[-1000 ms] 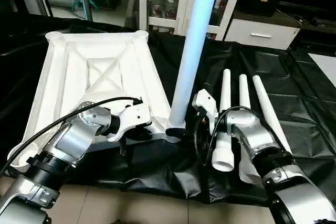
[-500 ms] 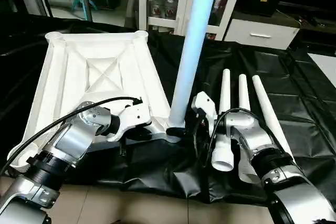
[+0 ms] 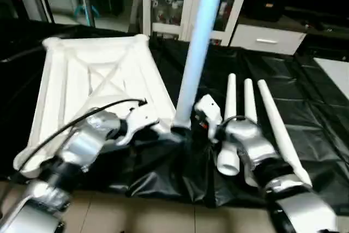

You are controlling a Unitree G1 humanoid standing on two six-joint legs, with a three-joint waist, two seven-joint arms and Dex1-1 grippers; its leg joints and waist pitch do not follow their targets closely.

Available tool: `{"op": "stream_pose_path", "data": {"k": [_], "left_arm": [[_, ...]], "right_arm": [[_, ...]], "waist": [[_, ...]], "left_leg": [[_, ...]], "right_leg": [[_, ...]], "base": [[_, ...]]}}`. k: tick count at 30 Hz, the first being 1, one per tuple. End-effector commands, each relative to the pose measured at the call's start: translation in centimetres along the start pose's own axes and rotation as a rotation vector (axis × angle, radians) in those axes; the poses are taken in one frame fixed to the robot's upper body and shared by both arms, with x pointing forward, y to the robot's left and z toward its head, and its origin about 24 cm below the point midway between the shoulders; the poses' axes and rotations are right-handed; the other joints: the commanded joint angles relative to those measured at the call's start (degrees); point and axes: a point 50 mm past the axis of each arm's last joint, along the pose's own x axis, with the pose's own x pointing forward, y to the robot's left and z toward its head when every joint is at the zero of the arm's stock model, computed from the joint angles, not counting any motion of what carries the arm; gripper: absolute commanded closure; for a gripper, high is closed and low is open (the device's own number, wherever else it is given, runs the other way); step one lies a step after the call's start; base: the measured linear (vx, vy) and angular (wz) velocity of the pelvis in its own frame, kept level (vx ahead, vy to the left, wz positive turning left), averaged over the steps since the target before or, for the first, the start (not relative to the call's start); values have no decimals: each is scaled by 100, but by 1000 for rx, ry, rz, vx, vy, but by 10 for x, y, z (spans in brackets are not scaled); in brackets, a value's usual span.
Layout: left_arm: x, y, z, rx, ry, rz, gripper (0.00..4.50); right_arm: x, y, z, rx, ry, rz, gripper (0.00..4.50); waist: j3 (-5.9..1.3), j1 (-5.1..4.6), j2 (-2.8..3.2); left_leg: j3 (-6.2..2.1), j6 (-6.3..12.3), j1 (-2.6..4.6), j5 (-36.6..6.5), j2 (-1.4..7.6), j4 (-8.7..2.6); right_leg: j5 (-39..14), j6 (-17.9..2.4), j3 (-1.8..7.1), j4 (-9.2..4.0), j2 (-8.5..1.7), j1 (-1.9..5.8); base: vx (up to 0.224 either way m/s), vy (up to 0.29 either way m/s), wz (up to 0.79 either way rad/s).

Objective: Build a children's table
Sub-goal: Rotate leg to tighten

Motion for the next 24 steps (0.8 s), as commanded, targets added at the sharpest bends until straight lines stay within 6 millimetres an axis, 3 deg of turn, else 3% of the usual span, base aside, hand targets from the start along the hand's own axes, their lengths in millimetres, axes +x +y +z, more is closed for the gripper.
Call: {"op": "stream_pose_path", "data": {"k": [1, 2, 5, 6, 7, 9, 10, 11, 12, 14, 15, 16, 17, 18, 19, 20, 21, 22, 23, 24], "left_arm": [[16, -10, -19, -61, 95, 0, 450], [16, -9, -18, -63, 92, 8, 450], [21, -2, -10, -73, 75, 72, 450], [22, -1, -8, -75, 72, 80, 450], [23, 0, -7, -77, 72, 93, 450], [25, 4, -5, -84, 73, 130, 450], [26, 5, -5, -86, 73, 140, 450], [26, 8, -4, -89, 76, 161, 450], [27, 8, -4, -90, 79, 167, 450], [27, 9, -4, -91, 78, 170, 450], [26, 9, -3, -93, 76, 175, 450], [26, 10, -3, -95, 73, 179, 450], [26, 10, -3, -95, 73, 179, 450], [26, 10, -4, -93, 70, 176, 450], [26, 10, -5, -88, 68, 173, 450], [26, 9, -5, -83, 66, 169, 450], [26, 9, -5, -81, 66, 167, 450], [27, 9, -6, -77, 65, 163, 450], [27, 8, -6, -70, 63, 155, 450], [28, 8, -6, -66, 61, 149, 450]], "right_arm": [[2, 4, -18, 24, 96, -62, 181], [4, 4, -18, 33, 94, -79, 181], [22, 11, -17, 104, 106, -271, 181], [25, 13, -17, 112, 115, -303, 181], [29, 15, -18, 124, 125, -350, 181], [39, 24, -19, 210, 150, -454, 181], [42, 27, -19, 227, 154, -469, 181], [48, 34, -19, 270, 163, -502, 181], [51, 38, -18, 282, 158, -506, 181], [53, 41, -17, 284, 148, -505, 181], [56, 44, -11, 282, 111, -491, 181], [60, 47, -6, 282, 75, -475, 181], [60, 47, -6, 282, 75, -475, 181], [60, 45, 0, 299, 39, -476, 181], [60, 42, 5, 307, 6, -476, 181], [58, 38, 9, 298, -24, -476, 181], [57, 35, 11, 287, -37, -482, 146], [55, 32, 13, 277, -52, -495, 125], [52, 26, 16, 263, -70, -516, 112], [47, 18, 19, 254, -94, -534, 102]], "waist": [[-152, -61, 77], [-150, -97, 84], [-142, -185, 148], [-148, -277, 153], [-146, -283, 193], [-140, -354, 227], [-104, -369, 274], [-90, -371, 297], [-65, -288, 350], [-32, -252, 319], [-36, -194, 272], [-62, 10, 288], [-72, 157, 316], [-43, 9, -102], [-27, 31, -111], [-114, 135, -74], [-200, 229, 84], [-218, 171, 56], [-218, 89, 121], [-115, -4, 92]], "left_leg": [[-148, -179, 44, -2853, 126, -450], [-167, -167, 27, -2937, 122, -458], [-189, -192, 76, -3187, 116, -464], [-242, -243, 43, -3385, 120, -502], [-260, -251, 30, -3479, 127, -520], [-297, -235, 56, -3805, 143, -551], [-308, -216, 73, -4141, 170, -595], [-311, -215, 63, -4476, 230, -676], [-233, -243, 64, -4799, 289, -788], [-148, -252, 48, -5008, 286, -883], [-43, -228, -25, -5012, 292, -972], [92, -158, -242, -4937, 372, -1175], [259, -187, -257, -4864, 379, -1261], [115, -181, 373, -3795, 40, -409], [21, 117, 540, -2050, -86, 331], [-229, 114, -350, -843, 27, -162], [-225, -25, -198, -674, 109, -375], [-174, -90, -26, -705, 142, -402], [-114, -204, 29, -949, 102, -404], [-67, -233, 98, -2479, 84, -445]], "right_leg": [[-3943, -305, 180, -675, -455, 32], [-3981, -265, 151, -696, -449, 40], [-3958, -294, 103, -744, -432, -9], [-3822, -243, 1, -758, -404, 70], [-3759, -245, -19, -758, -406, 94], [-3585, -233, -142, -790, -402, 132], [-3555, -189, -235, -810, -377, 145], [-3312, -220, -283, -726, -355, 213], [-3036, -317, -220, -564, -296, 191], [-3065, -346, -236, -483, -217, 173], [-3199, -319, -225, -325, -180, 226], [-2987, -288, -76, 220, -147, 431], [-2636, -393, 24, 458, -132, 393], [-4413, 14, 230, -688, -453, -358], [-6039, 135, 453, -1181, -932, -563], [-4775, 105, 485, -622, -921, 445], [-3696, 24, 387, -497, -734, 317], [-2585, -118, 303, -399, -542, 96], [-1098, -568, 233, -231, -341, 48], [-2261, -685, 207, -404, -294, -49]], "base": [[-59, 11, -8], [-55, 17, -7], [-57, 23, -7], [-60, 32, -9], [-54, 47, -14], [0, 0, 0], [0, 0, 0], [-50, 48, -7], [0, 0, 0], [0, 0, 0], [0, 0, 0], [-38, -66, 23], [15, -121, 19], [15, -121, 19], [57, -85, -14], [33, -11, -18], [122, 6, -32], [86, 2, -6], [78, -8, 1], [0, 0, 0]]}}
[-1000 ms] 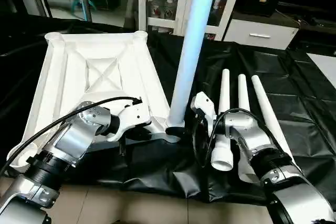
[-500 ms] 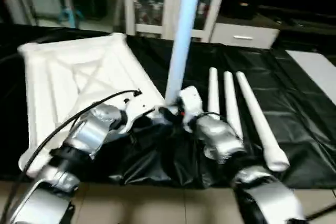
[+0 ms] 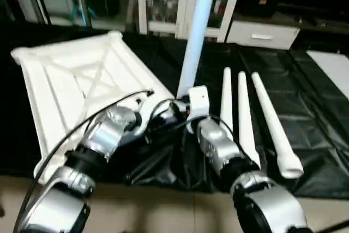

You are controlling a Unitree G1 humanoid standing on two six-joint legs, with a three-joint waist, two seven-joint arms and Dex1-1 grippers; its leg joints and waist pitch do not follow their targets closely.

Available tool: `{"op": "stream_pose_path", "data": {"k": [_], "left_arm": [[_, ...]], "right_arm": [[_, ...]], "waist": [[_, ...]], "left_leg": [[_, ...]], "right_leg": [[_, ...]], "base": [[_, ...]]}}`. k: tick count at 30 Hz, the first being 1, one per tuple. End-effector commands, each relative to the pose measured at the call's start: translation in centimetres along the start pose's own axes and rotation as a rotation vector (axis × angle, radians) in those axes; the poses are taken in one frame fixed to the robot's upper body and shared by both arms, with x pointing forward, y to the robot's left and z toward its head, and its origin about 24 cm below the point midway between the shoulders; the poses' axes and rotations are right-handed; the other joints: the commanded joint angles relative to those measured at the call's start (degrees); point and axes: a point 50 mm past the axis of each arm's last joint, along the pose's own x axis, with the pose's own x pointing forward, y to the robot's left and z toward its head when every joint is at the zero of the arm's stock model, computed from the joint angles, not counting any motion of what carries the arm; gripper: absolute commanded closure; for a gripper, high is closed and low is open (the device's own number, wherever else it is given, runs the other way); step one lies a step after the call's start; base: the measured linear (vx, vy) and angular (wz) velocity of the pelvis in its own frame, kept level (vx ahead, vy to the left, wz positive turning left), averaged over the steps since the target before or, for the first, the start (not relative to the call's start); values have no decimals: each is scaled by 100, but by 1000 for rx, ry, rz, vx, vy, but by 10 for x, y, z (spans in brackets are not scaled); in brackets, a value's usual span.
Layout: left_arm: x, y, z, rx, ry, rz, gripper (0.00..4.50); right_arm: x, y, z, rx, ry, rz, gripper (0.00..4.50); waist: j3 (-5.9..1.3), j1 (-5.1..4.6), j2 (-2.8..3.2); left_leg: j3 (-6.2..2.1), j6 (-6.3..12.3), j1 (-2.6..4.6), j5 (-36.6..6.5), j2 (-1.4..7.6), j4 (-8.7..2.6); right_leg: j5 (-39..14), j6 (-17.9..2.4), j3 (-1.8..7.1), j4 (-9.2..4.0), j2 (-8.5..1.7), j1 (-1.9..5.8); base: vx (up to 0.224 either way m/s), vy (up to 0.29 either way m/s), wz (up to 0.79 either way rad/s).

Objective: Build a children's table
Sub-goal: Rotate leg to tighten

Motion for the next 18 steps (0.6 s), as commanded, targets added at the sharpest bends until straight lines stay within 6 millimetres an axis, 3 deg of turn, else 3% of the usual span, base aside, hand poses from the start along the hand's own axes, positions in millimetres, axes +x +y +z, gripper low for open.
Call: {"op": "stream_pose_path", "data": {"k": [1, 2, 3, 4, 5, 7, 9, 11, 12, 15, 16, 17, 18], "left_arm": [[4, -7, -25, -19, 105, -19, 450], [4, -7, -25, -14, 102, -23, 450], [5, -8, -24, -6, 99, -31, 450], [5, -8, -24, -2, 98, -34, 450], [5, -8, -24, 4, 93, -37, 450], [5, -8, -23, 8, 91, -39, 450], [5, -7, -22, 36, 80, -42, 450], [5, -7, -22, 52, 71, -41, 450], [6, -6, -19, 88, 43, -37, 450], [6, -6, -17, 106, 28, -36, 450], [7, -2, -12, 199, -15, -6, 450], [7, -1, -11, 213, -22, 5, 450], [7, 0, -11, 220, -27, 16, 450]], "right_arm": [[2, 8, 5, 20, -18, 15, 102], [2, 5, 7, 12, -27, 16, 90], [1, -2, 11, -9, -50, 20, 79], [-1, -5, 13, -20, -63, 23, 71], [-3, -11, 15, -46, -80, 36, 66], [-5, -14, 17, -63, -92, 45, 59], [-13, -23, 19, -76, -122, 92, 59], [-19, -29, 20, -77, -138, 112, 59], [-31, -36, 21, -88, -158, 145, 59], [-35, -38, 22, -96, -164, 160, 59], [-57, -43, 22, -115, -176, 232, 59], [-62, -43, 21, -121, -176, 250, 59], [-66, -43, 21, -127, -176, 264, 59]], "waist": [[-187, -75, 135], [-212, -76, 152], [-238, -91, 155], [-255, -91, 138], [-288, -69, 124], [-276, -55, 138], [-260, -52, 158], [-277, -23, 140], [-270, -28, 121], [-295, -17, 117], [-297, 30, 144], [-310, 19, 132], [-320, 20, 137]], "left_leg": [[21, -83, 80, -2805, 77, -479], [8, -77, 127, -2995, 69, -462], [-44, -12, 23, -2950, 91, -516], [-45, 0, -8, -2821, 98, -531], [-21, 36, -64, -2422, 103, -539], [22, 44, -88, -2050, 117, -522], [38, 26, -89, -2112, 117, -512], [56, 58, -88, -1977, 127, -496], [65, 104, -135, -1817, 97, -495], [53, 100, -187, -1597, 119, -497], [64, 141, -172, -1502, 134, -490], [58, 148, -173, -1411, 127, -458], [48, 173, -212, -1237, 130, -465]], "right_leg": [[-2783, -502, 269, -644, -241, 54], [-3064, -445, 282, -676, -262, 15], [-3195, -306, 294, -710, -295, 83], [-3065, -279, 289, -708, -294, 127], [-2614, -315, 312, -682, -296, 176], [-2143, -477, 336, -637, -274, 148], [-2263, -499, 342, -662, -268, 137], [-2017, -488, 365, -648, -252, 149], [-1817, -516, 358, -640, -206, 202], [-1678, -554, 360, -588, -250, 237], [-1588, -440, 355, -645, -236, 257], [-1419, -475, 356, -588, -236, 242], [-1124, -515, 349, -561, -221, 289]], "base": [[0, 0, 0], [0, 0, 0], [0, 0, 0], [0, 0, 0], [0, 0, 0], [0, 0, 0], [0, 0, 0], [30, -9, 9], [0, 0, 0], [0, 0, 0], [0, 0, 0], [0, 0, 0], [0, 0, 0]]}}
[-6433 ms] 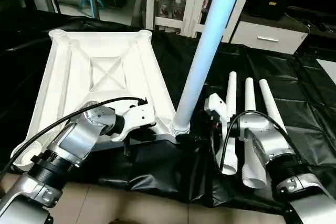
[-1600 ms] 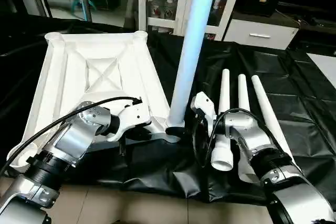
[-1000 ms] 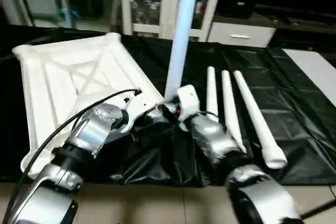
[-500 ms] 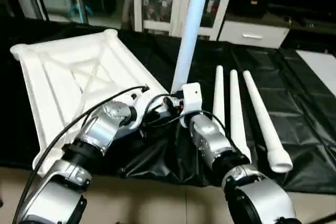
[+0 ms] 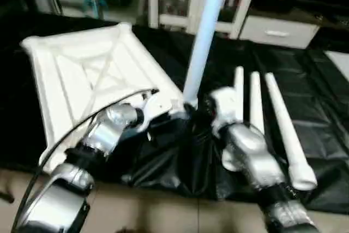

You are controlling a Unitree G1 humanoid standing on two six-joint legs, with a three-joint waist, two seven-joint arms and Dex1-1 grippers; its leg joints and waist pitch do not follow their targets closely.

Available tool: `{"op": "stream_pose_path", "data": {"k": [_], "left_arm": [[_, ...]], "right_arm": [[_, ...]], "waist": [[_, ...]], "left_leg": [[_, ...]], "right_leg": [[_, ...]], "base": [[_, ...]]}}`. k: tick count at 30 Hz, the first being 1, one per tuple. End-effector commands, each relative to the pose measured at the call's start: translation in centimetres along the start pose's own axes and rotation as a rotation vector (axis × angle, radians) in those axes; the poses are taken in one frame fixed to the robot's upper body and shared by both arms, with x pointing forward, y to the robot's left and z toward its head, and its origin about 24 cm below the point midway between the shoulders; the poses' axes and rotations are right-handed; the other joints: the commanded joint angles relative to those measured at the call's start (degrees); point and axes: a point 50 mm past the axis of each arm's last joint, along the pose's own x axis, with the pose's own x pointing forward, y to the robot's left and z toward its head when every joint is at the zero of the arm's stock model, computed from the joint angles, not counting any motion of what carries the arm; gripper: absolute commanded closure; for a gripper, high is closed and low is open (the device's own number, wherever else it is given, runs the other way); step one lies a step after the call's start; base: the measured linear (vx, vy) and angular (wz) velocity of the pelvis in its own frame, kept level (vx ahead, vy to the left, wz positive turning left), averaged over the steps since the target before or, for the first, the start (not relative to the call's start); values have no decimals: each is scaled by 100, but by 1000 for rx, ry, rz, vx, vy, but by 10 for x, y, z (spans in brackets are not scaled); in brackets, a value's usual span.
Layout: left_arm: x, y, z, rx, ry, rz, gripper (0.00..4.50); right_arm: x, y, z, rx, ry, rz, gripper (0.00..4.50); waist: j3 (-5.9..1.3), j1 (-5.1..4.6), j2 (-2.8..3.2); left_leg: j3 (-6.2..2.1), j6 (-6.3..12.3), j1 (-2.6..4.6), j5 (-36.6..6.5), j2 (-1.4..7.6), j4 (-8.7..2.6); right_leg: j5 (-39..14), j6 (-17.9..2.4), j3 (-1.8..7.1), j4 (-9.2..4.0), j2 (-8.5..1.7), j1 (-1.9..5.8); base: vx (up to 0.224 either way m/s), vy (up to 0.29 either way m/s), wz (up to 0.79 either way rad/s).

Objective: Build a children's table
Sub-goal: Rotate leg to tighten

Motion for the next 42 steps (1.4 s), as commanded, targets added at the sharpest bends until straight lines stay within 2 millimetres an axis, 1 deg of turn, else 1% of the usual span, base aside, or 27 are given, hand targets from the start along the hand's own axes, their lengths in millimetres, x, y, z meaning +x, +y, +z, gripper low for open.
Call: {"op": "stream_pose_path", "data": {"k": [1, 4, 5, 7, 9, 10, 11, 13, 15, 16, 17, 19, 20, 21, 22, 23, 24, 25, 26, 28, 31, 32, 34, 35, 38, 41, 42], "left_arm": [[2, -5, -17, 43, 90, 6, 450], [3, -5, -14, 84, 51, 19, 450], [3, -5, -14, 85, 46, 19, 450], [3, -6, -14, 85, 41, 20, 404], [1, -8, -14, 49, 4, 10, 392], [-2, -9, -13, 24, -28, 10, 384], [-3, -8, -12, 11, -42, 13, 370], [-7, -7, -10, -13, -82, 23, 354], [-12, -4, -8, -36, -118, 41, 350], [-17, -1, -7, -56, -142, 45, 340], [-17, -1, -7, -56, -142, 45, 326], [-26, 4, -5, -85, -176, 61, 311], [-35, 7, -4, -108, -203, 54, 311], [-51, 7, -2, -142, -248, -5, 311], [-59, 5, 0, -153, -267, -48, 311], [-59, 5, 0, -153, -267, -48, 311], [-67, 4, 1, -162, -270, -76, 311], [-71, 4, 1, -167, -267, -91, 311], [-74, 3, 0, -167, -258, -104, 311], [-86, 1, -3, -167, -205, -145, 311], [-89, 1, -4, -173, -187, -153, 311], [-95, -2, -14, -165, -84, -184, 311], [-98, -6, -31, -148, 69, -207, 311], [-98, -6, -32, -150, 75, -208, 311], [-95, -7, -32, -160, 79, -206, 311], [-87, -6, -35, -119, 138, -193, 311], [-83, -3, -36, -99, 161, -158, 311]], "right_arm": [[-4, 6, 10, -6, -22, 63, 59], [-20, 10, 10, -4, -12, 114, 59], [-22, 10, 9, -6, -10, 117, 59], [-24, 10, 9, -9, -7, 121, 52], [-28, 8, 8, -5, -2, 110, 52], [-29, 7, 10, 0, -7, 96, 52], [-29, 6, 11, 3, -10, 90, 52], [-29, 6, 15, 10, -15, 81, 52], [-29, 7, 18, 15, -15, 85, 52], [-29, 8, 19, 14, -15, 91, 52], [-29, 8, 19, 14, -15, 91, 52], [-28, 9, 20, 2, -9, 112, 52], [-29, 10, 21, -3, -7, 122, 52], [-29, 10, 21, -2, -4, 131, 52], [-28, 10, 20, 0, -3, 133, 52], [-28, 10, 20, 0, -3, 133, 52], [-28, 10, 21, 1, -2, 138, 52], [-28, 10, 21, 1, -2, 142, 52], [-27, 11, 21, 1, -1, 145, 52], [-27, 12, 22, -1, 4, 159, 52], [-26, 12, 23, -2, 5, 162, 52], [-26, 13, 22, -1, 9, 174, 52], [-27, 15, 21, -4, 16, 190, 52], [-27, 15, 21, -4, 17, 191, 52], [-27, 16, 21, -3, 17, 191, 52], [-26, 16, 20, -5, 18, 189, 52], [-27, 16, 20, -7, 18, 186, 52]], "waist": [[-335, -14, 69], [-309, -14, 59], [-325, -1, 56], [-334, -14, 55], [-329, -13, 52], [-331, -25, -9], [-331, -17, 13], [-337, -21, -7], [-335, -20, 15], [-341, -10, -18], [-339, -17, 2], [-337, -27, 5], [-330, -17, -20], [-322, -28, -98], [-312, -11, -73], [-305, -26, -66], [-293, -51, -108], [-293, -37, -85], [-289, -44, -90], [-282, -29, -101], [-276, -38, -98], [-275, -31, -116], [-260, -47, -103], [-262, -49, -111], [-285, -30, -90], [-303, -20, -67], [-310, -22, -50]], "left_leg": [[19, 155, -81, -1149, 96, -369], [18, 147, -95, -1178, 93, -367], [21, 148, -88, -1168, 101, -356], [19, 126, -88, -1119, 107, -354], [24, 98, -91, -1098, 106, -348], [31, 104, -100, -1058, 106, -341], [26, 93, -98, -1009, 106, -340], [40, 122, -96, -869, 99, -322], [45, 136, -83, -796, 99, -317], [34, 125, -97, -726, 107, -315], [47, 123, -85, -700, 103, -311], [49, 106, -76, -707, 100, -308], [48, 97, -78, -704, 105, -314], [63, 80, -72, -734, 111, -313], [39, 38, -91, -756, 126, -335], [58, 11, -64, -781, 122, -337], [73, -7, -46, -824, 118, -331], [68, -3, -35, -825, 115, -331], [75, 6, -42, -814, 104, -330], [86, 13, -9, -905, 105, -328], [77, -18, -38, -868, 96, -331], [76, -38, -39, -902, 90, -330], [65, -52, -42, -1088, 89, -349], [57, -57, -47, -1101, 87, -349], [56, -116, -36, -955, 91, -331], [72, -110, -5, -850, 78, -301], [58, -103, -37, -787, 69, -297]], "right_leg": [[-1089, -639, 276, -413, -326, 317], [-1213, -624, 268, -442, -320, 333], [-1178, -611, 272, -432, -336, 339], [-1079, -671, 270, -411, -345, 333], [-1070, -701, 271, -408, -358, 333], [-1052, -707, 268, -406, -358, 342], [-1018, -743, 270, -381, -369, 350], [-862, -790, 271, -365, -356, 344], [-735, -809, 267, -349, -346, 333], [-653, -838, 267, -315, -367, 363], [-611, -846, 263, -324, -353, 338], [-555, -869, 262, -312, -349, 341], [-589, -899, 262, -306, -359, 343], [-635, -911, 261, -311, -364, 340], [-759, -936, 263, -282, -395, 356], [-804, -943, 264, -297, -378, 325], [-776, -943, 258, -299, -339, 303], [-749, -951, 257, -288, -338, 298], [-688, -947, 257, -287, -320, 304], [-781, -917, 262, -292, -323, 289], [-806, -852, 265, -287, -312, 308], [-921, -806, 267, -297, -320, 310], [-1274, -639, 276, -334, -310, 300], [-1354, -600, 278, -338, -318, 309], [-1114, -707, 277, -307, -326, 305], [-697, -819, 267, -273, -289, 289], [-560, -833, 269, -254, -290, 320]], "base": [[0, 0, 0], [0, 0, 0], [0, 0, 0], [0, 0, 0], [0, 0, 0], [0, 0, 0], [0, 0, 0], [0, 0, 0], [0, 0, 0], [0, 0, 0], [0, 0, 0], [0, 0, 0], [0, 0, 0], [0, 0, 0], [0, 0, 0], [0, 0, 0], [0, 0, 0], [0, 0, 0], [0, 0, 0], [0, 0, 0], [0, 0, 0], [0, 0, 0], [0, 0, 0], [0, 0, 0], [0, 0, 0], [0, 0, 0], [0, 0, 0]]}}
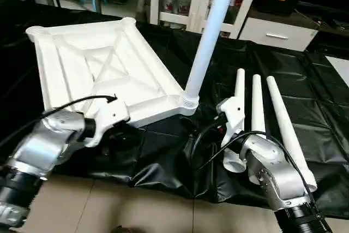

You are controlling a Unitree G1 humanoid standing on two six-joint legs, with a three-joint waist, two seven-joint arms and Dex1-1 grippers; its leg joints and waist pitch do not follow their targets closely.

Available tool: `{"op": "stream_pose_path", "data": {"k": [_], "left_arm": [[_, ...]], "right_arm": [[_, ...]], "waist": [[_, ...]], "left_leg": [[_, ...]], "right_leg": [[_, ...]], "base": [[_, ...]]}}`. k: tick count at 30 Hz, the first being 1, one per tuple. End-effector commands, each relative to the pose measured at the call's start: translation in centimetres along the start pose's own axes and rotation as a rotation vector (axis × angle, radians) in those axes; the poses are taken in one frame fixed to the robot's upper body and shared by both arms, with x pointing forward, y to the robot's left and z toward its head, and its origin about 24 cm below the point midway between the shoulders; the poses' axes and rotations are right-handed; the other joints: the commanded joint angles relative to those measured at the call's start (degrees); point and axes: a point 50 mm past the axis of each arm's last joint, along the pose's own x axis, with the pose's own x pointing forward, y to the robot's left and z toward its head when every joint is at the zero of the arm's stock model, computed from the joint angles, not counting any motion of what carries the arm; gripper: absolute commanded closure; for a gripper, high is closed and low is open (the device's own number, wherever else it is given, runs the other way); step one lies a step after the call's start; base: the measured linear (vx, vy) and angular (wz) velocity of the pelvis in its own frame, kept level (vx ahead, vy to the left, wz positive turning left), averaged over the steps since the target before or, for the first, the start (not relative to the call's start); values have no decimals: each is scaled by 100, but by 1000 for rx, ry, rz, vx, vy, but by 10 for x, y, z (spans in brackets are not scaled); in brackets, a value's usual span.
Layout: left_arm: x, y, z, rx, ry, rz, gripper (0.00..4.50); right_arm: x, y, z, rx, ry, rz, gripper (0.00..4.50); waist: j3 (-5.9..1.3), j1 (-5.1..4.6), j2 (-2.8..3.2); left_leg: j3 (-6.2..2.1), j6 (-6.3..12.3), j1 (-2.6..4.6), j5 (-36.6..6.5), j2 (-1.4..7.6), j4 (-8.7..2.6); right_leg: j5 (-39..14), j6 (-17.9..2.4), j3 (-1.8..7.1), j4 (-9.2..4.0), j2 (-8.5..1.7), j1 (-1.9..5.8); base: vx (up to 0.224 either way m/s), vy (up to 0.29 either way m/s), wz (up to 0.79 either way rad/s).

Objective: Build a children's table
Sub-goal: Rotate leg to tighten

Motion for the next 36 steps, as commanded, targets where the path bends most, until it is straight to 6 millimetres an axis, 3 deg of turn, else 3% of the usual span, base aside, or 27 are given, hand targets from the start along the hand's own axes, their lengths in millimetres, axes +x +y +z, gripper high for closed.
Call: {"op": "stream_pose_path", "data": {"k": [1, 2, 5, 6, 7, 9, 12, 13, 14, 17, 18, 19, 21, 22, 23, 24, 28, 30, 31, 32, 34, 36], "left_arm": [[8, 9, 3, 54, 42, 81, 311], [13, 18, 6, 71, 51, 166, 311], [20, 24, 11, 106, 61, 226, 311], [21, 25, 12, 107, 60, 234, 311], [24, 27, 14, 110, 55, 257, 311], [30, 33, 20, 123, 52, 328, 311], [36, 41, 28, 154, 29, 435, 311], [38, 42, 33, 163, -3, 455, 311], [38, 41, 42, 119, -80, 449, 311], [29, 29, 64, 8, -319, 338, 311], [29, 29, 64, 8, -319, 338, 311], [12, 25, 67, -23, -398, 289, 311], [-2, 27, 64, -43, -415, 294, 311], [-18, 32, 58, -55, -420, 327, 311], [-46, 44, 42, -78, -380, 426, 311], [-46, 44, 42, -78, -380, 426, 311], [-103, 52, -16, -98, -24, 582, 311], [-115, 50, -33, -109, 91, 602, 311], [-123, 47, -42, -129, 148, 620, 311], [-123, 47, -42, -129, 148, 620, 311], [-133, 45, -56, -171, 226, 666, 311], [-135, 42, -68, -182, 303, 684, 311]], "right_arm": [[-2, -3, 5, -19, -12, -12, 52], [-3, -3, 5, -19, -12, -17, 52], [-4, -4, 5, -22, -11, -24, 52], [-4, -4, 5, -22, -11, -25, 52], [-4, -5, 5, -23, -11, -28, 52], [-4, -5, 4, -24, -10, -31, 52], [-4, -4, 4, -24, -10, -35, 52], [-4, -4, 4, -24, -10, -34, 52], [-4, -3, 4, -23, -11, -29, 52], [-5, 2, 5, -3, -15, 23, 52], [-5, 2, 5, -3, -15, 23, 52], [-7, 9, 6, 0, -17, 97, 52], [-8, 14, 7, -3, -14, 141, 52], [-9, 18, 8, -8, -11, 180, 52], [-9, 22, 8, -8, -7, 216, 52], [-9, 22, 8, -8, -7, 216, 52], [-5, 24, 7, -22, 0, 221, 52], [-3, 23, 7, -23, -1, 221, 52], [-3, 24, 7, -26, 0, 227, 52], [-3, 24, 7, -26, 0, 227, 52], [-2, 24, 8, -31, 4, 243, 52], [-2, 24, 8, -38, 8, 256, 52]], "waist": [[-355, -15, 157], [-360, 1, 191], [-349, 4, 156], [-339, -2, 174], [-349, -3, 155], [-360, 5, 160], [-385, 22, 155], [-396, 30, 202], [-393, 18, 178], [-401, 36, 173], [-399, 35, 169], [-402, 23, 186], [-386, -1, 170], [-377, -18, 155], [-361, -43, 163], [-352, -64, 171], [-290, -115, 154], [-294, -105, 181], [-299, -85, 158], [-307, -79, 177], [-323, -13, 160], [-315, 3, 153]], "left_leg": [[43, -116, 3, -808, 58, -372], [43, -131, 23, -884, 59, -362], [9, -144, -37, -1075, 63, -377], [5, -171, -24, -1243, 70, -392], [-8, -184, -35, -1275, 70, -386], [-3, -173, -15, -1195, 74, -367], [-13, -127, -37, -983, 69, -342], [-26, -121, -43, -864, 69, -333], [-20, -118, -49, -841, 69, -331], [-19, -167, -57, -732, 83, -315], [-11, -143, -53, -747, 84, -316], [-11, -122, -50, -763, 79, -311], [-19, -92, -84, -828, 78, -326], [-8, -65, -84, -868, 75, -332], [-8, -18, -65, -997, 72, -335], [-10, -12, -77, -1049, 63, -345], [-30, -75, -18, -1458, 97, -394], [-37, -99, 8, -1509, 109, -406], [-25, -101, 37, -1470, 115, -403], [-18, -106, 55, -1450, 117, -395], [1, -129, 66, -1338, 118, -385], [-4, -123, 32, -1314, 100, -398]], "right_leg": [[-535, -841, 259, -302, -283, 318], [-524, -872, 261, -294, -291, 307], [-870, -764, 258, -327, -318, 360], [-1218, -672, 258, -369, -328, 342], [-1381, -631, 260, -379, -345, 354], [-1254, -655, 261, -377, -335, 325], [-837, -737, 253, -329, -330, 355], [-603, -790, 251, -296, -331, 363], [-520, -806, 249, -299, -322, 365], [-94, -1152, 235, -228, -343, 394], [-63, -1169, 233, -237, -331, 386], [15, -1191, 229, -221, -321, 392], [-133, -1138, 222, -222, -318, 423], [-244, -1095, 225, -250, -307, 409], [-569, -989, 228, -278, -303, 385], [-717, -937, 231, -293, -297, 388], [-1678, -665, 244, -381, -290, 296], [-1691, -661, 252, -373, -296, 270], [-1558, -698, 253, -362, -290, 245], [-1415, -739, 257, -341, -286, 226], [-999, -870, 244, -296, -275, 230], [-918, -862, 244, -291, -270, 257]], "base": [[0, 0, 0], [0, 0, 0], [0, 0, 0], [0, 0, 0], [0, 0, 0], [0, 0, 0], [0, 0, 0], [0, 0, 0], [0, 0, 0], [0, 0, 0], [0, 0, 0], [0, 0, 0], [0, 0, 0], [0, 0, 0], [0, 0, 0], [0, 0, 0], [0, 0, 0], [0, 0, 0], [0, 0, 0], [0, 0, 0], [0, 0, 0], [0, 0, 0]]}}
